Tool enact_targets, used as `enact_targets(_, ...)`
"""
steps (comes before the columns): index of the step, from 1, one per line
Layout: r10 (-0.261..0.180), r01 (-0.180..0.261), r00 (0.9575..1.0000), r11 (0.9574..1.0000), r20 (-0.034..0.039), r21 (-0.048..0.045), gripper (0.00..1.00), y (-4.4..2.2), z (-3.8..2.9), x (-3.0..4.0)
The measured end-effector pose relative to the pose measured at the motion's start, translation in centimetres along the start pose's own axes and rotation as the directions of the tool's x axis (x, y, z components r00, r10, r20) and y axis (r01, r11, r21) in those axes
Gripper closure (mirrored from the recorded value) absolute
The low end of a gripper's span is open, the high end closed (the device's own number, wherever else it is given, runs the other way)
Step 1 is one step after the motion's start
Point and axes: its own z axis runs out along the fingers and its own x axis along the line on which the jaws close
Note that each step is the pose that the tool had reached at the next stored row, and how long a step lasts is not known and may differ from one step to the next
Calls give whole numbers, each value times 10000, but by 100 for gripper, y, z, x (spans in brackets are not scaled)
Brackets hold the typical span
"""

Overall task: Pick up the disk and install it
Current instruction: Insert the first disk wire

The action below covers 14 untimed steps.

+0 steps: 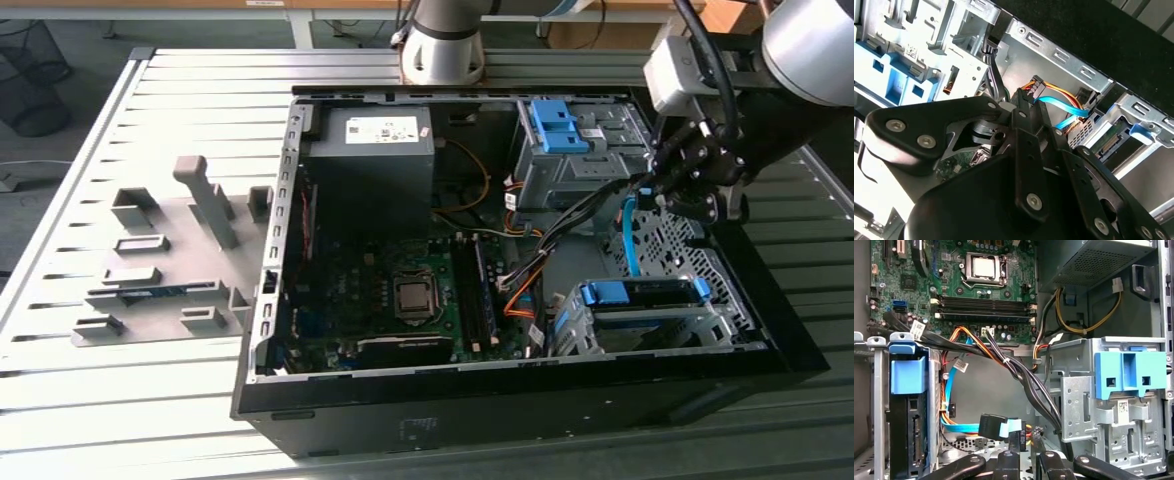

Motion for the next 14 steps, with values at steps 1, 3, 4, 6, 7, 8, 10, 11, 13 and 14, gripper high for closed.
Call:
enact_targets(1, -78, 78, 10000, 10000, -1, -9, 76, -3, 0, 0)
enact_targets(3, -239, 239, 9997, 9997, -3, -24, 76, -5, 0, 1)
enact_targets(4, -330, 330, 9995, 9995, -7, -14, 76, -5, 0, 1)
enact_targets(6, -456, 456, 9990, 9989, -15, 107, 76, -5, 0, 1)
enact_targets(7, -488, 489, 9988, 9986, -21, 189, 76, -4, 2, 2)
enact_targets(8, -514, 515, 9987, 9983, -21, 258, 76, -3, 6, 3)
enact_targets(10, -530, 530, 9986, 9982, -23, 294, 76, -3, 10, 4)
enact_targets(11, -531, 531, 9986, 9982, -25, 295, 76, -1, 10, 4)
enact_targets(13, -536, 537, 9986, 9981, -25, 310, 76, 16, 10, 8)
enact_targets(14, -545, 545, 9985, 9980, -25, 335, 76, 20, 11, 12)
